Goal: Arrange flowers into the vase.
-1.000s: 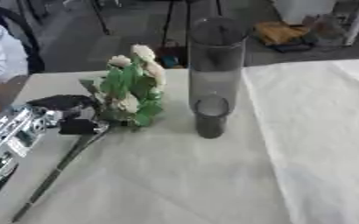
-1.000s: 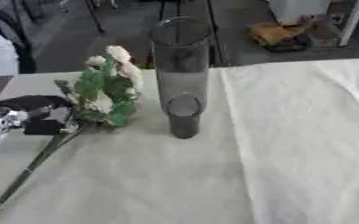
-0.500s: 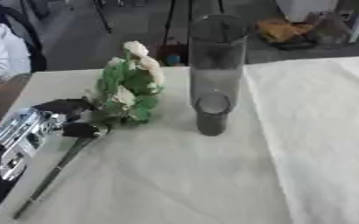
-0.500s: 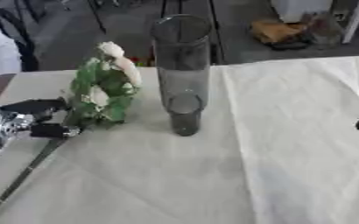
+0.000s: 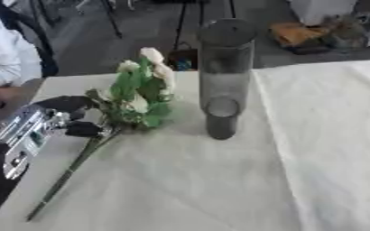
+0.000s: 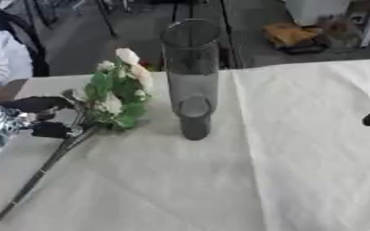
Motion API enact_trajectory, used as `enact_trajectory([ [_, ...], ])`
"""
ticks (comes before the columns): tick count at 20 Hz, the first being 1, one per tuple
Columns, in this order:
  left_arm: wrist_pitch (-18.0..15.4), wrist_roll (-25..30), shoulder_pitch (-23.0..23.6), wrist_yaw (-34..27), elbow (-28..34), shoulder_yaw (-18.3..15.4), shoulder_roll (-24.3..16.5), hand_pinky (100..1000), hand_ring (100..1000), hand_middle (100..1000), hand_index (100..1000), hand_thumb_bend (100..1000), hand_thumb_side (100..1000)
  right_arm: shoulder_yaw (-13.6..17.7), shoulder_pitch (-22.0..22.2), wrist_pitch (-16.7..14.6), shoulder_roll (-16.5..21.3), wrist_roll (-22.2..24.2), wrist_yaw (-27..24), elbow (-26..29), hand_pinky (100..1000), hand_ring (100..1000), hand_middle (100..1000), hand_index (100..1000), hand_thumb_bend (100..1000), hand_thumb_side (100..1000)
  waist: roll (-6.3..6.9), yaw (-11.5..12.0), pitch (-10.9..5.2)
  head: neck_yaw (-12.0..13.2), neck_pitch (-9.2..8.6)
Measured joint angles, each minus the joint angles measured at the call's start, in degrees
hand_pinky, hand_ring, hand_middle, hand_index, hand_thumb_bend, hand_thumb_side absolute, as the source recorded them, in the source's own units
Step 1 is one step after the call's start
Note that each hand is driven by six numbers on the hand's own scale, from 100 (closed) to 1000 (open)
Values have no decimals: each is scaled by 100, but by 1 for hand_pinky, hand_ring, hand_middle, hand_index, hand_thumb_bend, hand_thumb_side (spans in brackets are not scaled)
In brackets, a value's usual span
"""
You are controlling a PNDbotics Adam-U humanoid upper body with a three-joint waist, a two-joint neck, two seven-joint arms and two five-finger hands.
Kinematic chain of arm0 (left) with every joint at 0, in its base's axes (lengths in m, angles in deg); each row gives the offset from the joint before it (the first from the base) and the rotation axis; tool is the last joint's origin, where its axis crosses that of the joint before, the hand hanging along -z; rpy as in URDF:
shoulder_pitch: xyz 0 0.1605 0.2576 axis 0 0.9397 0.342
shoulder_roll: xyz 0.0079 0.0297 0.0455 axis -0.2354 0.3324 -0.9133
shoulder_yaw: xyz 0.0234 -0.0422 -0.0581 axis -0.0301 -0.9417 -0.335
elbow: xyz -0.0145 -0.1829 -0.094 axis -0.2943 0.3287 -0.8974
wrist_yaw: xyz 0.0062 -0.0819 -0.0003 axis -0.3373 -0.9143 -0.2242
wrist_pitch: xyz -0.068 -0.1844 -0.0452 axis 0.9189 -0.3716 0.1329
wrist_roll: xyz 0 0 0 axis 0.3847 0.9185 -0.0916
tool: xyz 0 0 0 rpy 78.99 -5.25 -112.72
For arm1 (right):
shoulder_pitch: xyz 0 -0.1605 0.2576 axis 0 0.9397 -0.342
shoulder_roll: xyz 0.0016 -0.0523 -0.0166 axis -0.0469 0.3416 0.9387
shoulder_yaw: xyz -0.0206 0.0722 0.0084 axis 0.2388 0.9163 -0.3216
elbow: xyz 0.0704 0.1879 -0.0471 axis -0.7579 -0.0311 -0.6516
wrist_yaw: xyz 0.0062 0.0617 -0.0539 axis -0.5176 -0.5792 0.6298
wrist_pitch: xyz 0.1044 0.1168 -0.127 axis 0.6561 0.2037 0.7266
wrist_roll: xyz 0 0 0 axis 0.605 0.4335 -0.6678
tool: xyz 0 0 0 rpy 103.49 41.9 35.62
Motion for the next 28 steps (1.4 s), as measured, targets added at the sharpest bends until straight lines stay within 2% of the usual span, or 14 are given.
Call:
enact_trajectory([
  [6,-13,80,0,2,-91,0,82,1000,1000,1000,1000,376,985,0,-1,0,7,-7,-35,0,548,695,538,744,100,849,-6,-33,1,0,-3],
  [11,-37,116,0,106,-262,-31,207,1000,1000,1000,1000,438,960,-1,-13,39,7,-20,-35,0,548,695,538,744,100,847,40,-29,2,6,11],
  [14,-97,97,0,294,-386,-42,285,1000,1000,1000,1000,458,892,-1,-28,81,11,-41,-34,0,548,696,537,744,100,847,67,-30,2,16,40],
  [15,-130,85,0,369,-414,-48,310,1000,1000,1000,1000,460,837,-1,-34,94,12,-51,-33,0,548,695,537,743,100,847,74,-29,2,19,42],
  [19,-265,1,1,725,-454,-59,362,1000,1000,997,1000,468,778,0,-36,145,19,-94,-24,0,547,696,535,741,100,843,107,-32,2,30,42],
  [23,-350,-90,1,1047,-468,-64,410,1000,1000,986,1000,480,787,1,-37,177,20,-131,-3,0,547,695,533,739,100,839,110,-29,2,30,43],
  [28,-408,-152,5,1237,-544,-71,468,1000,1000,971,1000,440,803,3,-51,206,21,-164,14,0,548,696,533,739,100,837,125,-18,2,34,43],
])
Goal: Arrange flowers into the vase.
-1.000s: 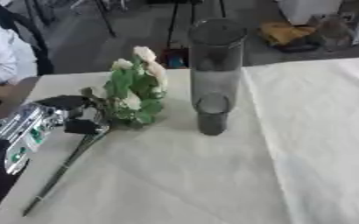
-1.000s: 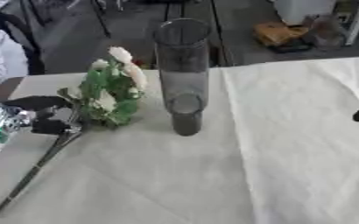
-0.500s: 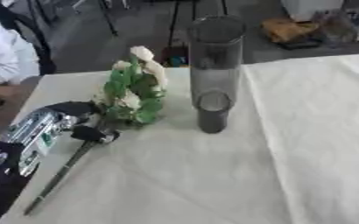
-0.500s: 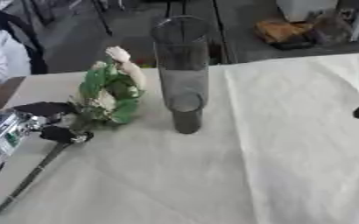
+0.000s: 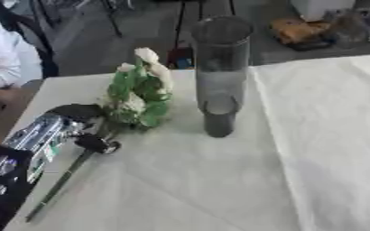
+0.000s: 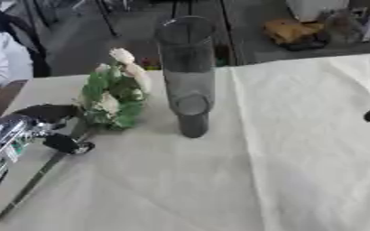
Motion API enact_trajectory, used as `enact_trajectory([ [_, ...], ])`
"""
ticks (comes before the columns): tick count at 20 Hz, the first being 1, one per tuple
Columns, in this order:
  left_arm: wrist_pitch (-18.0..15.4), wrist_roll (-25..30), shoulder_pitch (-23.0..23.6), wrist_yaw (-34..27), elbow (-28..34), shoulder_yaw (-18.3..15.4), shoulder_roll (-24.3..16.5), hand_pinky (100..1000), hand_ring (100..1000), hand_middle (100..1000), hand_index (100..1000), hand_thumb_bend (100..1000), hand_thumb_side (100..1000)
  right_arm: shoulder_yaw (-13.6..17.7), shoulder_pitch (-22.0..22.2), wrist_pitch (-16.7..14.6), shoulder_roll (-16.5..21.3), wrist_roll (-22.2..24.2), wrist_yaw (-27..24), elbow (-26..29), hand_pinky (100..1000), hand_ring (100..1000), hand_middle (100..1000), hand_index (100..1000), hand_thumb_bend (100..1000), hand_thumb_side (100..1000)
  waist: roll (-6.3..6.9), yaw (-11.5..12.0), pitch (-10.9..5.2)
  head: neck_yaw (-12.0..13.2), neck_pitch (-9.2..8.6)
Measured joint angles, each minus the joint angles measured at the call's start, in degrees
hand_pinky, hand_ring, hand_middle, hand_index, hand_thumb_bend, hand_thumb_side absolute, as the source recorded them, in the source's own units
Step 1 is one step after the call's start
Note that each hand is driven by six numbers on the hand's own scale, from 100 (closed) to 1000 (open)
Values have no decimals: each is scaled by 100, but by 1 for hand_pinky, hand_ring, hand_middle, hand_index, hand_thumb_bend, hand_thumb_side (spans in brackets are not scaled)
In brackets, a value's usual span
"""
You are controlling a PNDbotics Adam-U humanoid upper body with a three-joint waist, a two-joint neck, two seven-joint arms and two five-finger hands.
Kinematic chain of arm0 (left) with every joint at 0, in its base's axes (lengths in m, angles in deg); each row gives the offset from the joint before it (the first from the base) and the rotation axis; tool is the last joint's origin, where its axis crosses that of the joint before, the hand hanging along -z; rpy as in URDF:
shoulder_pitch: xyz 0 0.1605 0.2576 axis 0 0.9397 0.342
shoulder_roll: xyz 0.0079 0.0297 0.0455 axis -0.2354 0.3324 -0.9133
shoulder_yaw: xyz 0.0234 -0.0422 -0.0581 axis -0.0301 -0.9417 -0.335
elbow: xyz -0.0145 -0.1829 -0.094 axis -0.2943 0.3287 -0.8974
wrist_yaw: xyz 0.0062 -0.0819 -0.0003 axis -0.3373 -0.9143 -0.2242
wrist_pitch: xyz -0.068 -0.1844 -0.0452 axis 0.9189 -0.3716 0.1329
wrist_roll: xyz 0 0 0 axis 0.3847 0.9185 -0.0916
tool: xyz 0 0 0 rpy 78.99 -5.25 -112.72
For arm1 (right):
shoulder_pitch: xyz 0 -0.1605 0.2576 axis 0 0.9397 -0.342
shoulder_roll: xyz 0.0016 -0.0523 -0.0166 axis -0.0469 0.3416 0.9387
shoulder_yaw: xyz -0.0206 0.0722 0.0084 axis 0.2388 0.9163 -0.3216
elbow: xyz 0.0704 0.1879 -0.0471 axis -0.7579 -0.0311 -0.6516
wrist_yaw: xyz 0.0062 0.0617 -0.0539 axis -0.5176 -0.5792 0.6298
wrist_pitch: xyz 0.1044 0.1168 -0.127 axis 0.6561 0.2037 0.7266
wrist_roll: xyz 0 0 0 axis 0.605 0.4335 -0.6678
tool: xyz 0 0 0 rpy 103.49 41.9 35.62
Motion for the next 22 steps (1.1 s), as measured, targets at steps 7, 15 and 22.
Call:
enact_trajectory([
  [7,-30,-12,26,63,-125,-48,44,1000,1000,934,1000,370,862,11,-6,-1,0,7,21,0,550,698,532,740,100,838,-13,-22,7,4,-2],
  [15,-21,91,34,15,-268,-116,91,1000,1000,900,961,363,907,11,-6,-5,0,26,48,0,550,698,532,740,100,837,-30,-6,14,13,-2],
  [22,-94,245,29,-1,-305,-171,93,976,1000,853,937,360,888,11,-6,-11,0,37,48,0,551,699,532,740,100,833,-30,-15,14,29,-2],
])
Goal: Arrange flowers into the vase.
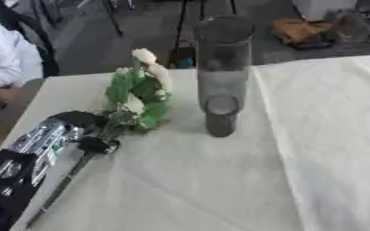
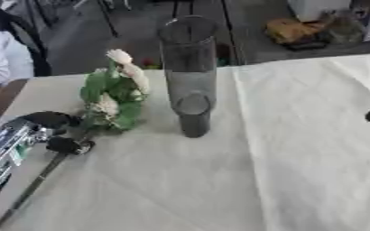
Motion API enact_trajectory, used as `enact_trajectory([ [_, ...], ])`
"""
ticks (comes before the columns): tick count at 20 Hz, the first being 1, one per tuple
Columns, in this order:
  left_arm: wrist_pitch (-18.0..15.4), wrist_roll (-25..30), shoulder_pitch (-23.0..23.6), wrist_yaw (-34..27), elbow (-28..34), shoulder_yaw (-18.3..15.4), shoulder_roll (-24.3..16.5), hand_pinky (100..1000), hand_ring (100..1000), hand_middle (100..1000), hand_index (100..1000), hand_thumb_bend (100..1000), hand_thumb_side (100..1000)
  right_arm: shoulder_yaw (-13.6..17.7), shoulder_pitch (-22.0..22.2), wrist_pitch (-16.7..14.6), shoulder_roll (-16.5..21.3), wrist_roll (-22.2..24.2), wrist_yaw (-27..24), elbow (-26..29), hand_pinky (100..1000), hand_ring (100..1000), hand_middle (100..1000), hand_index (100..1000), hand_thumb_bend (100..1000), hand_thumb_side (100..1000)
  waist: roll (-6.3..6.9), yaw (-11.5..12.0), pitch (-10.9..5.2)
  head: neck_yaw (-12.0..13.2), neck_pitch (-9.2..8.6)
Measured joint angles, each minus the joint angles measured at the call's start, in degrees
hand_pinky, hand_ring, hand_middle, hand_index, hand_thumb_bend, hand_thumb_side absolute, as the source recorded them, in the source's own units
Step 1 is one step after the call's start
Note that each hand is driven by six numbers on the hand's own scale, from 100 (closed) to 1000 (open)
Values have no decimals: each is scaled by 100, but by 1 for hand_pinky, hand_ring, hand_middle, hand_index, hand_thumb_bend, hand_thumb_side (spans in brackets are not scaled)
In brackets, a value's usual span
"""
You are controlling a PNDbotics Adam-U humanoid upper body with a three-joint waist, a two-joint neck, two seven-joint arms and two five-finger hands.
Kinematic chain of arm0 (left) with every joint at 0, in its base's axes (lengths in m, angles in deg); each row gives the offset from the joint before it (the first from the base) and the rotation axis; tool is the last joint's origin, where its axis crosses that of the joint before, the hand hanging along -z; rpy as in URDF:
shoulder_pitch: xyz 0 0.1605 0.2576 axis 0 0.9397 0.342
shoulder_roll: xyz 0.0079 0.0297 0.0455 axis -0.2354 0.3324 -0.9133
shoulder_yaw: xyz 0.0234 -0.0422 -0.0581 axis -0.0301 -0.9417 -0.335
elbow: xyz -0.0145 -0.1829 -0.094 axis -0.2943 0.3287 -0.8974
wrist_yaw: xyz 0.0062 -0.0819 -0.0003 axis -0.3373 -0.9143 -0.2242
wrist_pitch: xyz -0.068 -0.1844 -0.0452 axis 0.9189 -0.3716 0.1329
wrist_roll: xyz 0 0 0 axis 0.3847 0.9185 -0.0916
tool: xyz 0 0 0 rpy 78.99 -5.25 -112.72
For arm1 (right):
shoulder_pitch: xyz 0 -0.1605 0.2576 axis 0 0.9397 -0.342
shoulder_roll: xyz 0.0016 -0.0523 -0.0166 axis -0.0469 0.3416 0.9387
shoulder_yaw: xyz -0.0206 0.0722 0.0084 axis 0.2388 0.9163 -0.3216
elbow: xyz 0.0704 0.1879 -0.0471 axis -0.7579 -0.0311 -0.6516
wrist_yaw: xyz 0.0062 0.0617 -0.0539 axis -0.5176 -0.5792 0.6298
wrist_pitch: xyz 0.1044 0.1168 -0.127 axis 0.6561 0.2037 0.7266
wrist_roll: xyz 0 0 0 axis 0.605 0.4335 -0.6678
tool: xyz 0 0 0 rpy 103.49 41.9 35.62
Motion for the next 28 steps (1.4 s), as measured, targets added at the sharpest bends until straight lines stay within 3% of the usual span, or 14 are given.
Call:
enact_trajectory([
  [4,-45,57,-37,41,-5,-3,2,948,1000,810,931,414,836,0,0,1,0,13,0,0,551,700,532,740,100,834,1,-6,0,20,0],
  [8,-136,85,-49,215,-4,-5,25,884,1000,763,899,394,781,0,0,0,0,21,0,0,551,700,532,740,100,834,7,-17,0,27,0],
  [13,-199,59,-64,370,-4,-34,43,741,790,716,852,359,759,-1,-1,6,0,30,0,0,551,700,531,740,100,834,22,-39,-1,43,0],
  [16,-202,34,-65,390,-4,-34,44,591,682,693,835,340,745,-1,-4,9,0,32,0,0,551,701,531,740,100,833,32,-44,-1,50,-2],
  [23,-181,-52,-65,425,-4,-35,48,437,529,671,825,282,702,-1,-22,10,0,35,0,0,552,702,530,740,100,833,34,-80,12,75,-11],
  [28,-163,-102,-65,411,-7,-36,50,237,418,616,811,261,595,-1,-24,13,-1,39,2,0,553,703,530,740,100,820,39,-88,25,82,-26],
])
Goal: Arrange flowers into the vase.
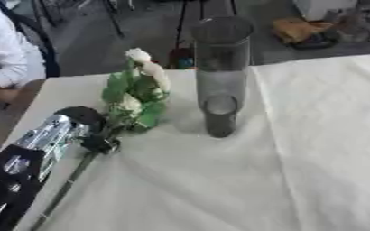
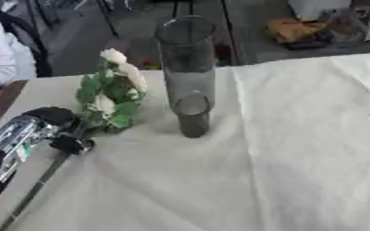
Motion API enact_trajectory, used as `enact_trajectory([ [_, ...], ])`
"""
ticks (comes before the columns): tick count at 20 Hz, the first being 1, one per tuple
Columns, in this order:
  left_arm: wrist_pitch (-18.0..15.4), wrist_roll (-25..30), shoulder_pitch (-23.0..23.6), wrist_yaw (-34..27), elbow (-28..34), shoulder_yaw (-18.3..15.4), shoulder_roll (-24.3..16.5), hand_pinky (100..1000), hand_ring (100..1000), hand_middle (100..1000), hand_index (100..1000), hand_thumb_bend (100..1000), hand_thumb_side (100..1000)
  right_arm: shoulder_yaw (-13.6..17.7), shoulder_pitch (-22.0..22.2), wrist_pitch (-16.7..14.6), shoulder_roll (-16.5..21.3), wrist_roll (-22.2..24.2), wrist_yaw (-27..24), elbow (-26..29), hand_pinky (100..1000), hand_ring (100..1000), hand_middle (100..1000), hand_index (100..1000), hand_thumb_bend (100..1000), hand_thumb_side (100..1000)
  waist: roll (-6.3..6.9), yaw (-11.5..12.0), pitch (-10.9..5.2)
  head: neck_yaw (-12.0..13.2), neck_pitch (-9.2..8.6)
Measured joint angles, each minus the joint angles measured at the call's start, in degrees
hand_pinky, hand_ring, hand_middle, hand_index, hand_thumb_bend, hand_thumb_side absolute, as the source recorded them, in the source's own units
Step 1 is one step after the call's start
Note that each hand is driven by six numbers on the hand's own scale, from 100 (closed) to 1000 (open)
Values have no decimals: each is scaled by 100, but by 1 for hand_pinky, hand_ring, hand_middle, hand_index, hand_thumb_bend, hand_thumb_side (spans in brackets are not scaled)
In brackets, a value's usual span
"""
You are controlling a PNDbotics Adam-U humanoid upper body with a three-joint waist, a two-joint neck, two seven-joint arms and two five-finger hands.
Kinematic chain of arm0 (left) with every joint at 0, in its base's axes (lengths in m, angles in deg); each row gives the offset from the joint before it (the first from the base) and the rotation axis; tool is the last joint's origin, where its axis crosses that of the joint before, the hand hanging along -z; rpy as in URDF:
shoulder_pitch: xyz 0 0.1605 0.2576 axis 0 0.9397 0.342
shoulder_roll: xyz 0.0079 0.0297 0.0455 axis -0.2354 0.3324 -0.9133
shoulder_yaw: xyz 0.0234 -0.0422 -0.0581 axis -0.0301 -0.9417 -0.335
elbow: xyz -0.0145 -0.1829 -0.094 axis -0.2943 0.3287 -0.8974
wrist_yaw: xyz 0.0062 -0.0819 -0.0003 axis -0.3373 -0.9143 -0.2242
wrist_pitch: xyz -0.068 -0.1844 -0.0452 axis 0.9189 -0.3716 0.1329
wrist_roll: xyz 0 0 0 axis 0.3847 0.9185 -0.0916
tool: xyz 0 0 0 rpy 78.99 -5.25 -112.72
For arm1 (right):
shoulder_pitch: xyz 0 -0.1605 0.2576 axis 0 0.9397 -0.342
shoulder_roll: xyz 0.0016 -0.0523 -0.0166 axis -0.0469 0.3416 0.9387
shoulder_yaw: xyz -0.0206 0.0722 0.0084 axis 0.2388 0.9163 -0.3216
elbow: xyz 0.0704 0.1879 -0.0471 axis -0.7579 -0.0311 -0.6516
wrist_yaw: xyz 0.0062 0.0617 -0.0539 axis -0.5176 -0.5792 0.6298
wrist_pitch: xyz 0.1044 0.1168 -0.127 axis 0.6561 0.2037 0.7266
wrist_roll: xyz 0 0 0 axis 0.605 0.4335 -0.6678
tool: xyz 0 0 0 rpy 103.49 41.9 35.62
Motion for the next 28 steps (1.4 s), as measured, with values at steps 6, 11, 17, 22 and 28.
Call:
enact_trajectory([
  [6,119,-45,-2,-146,-24,-14,3,137,371,537,782,213,596,0,-1,18,0,8,8,0,553,704,529,740,100,818,20,-24,3,14,-1],
  [11,170,124,-20,-527,-36,-18,2,145,376,528,770,206,662,0,-1,46,0,-9,23,0,552,703,529,740,100,814,30,-9,-1,20,1],
  [17,178,459,-24,-876,-21,-15,-39,115,350,492,736,234,584,0,-1,85,0,-52,23,0,552,703,529,739,100,812,43,9,-36,43,7],
  [22,191,575,-24,-940,-1,-14,-54,100,299,437,687,201,471,0,0,86,0,-68,23,0,552,703,528,738,100,810,46,2,-40,46,7],
  [28,237,577,-24,-937,6,-14,-55,100,219,340,589,201,357,0,0,86,0,-69,23,0,552,701,527,738,100,807,46,-13,-40,46,2],
])
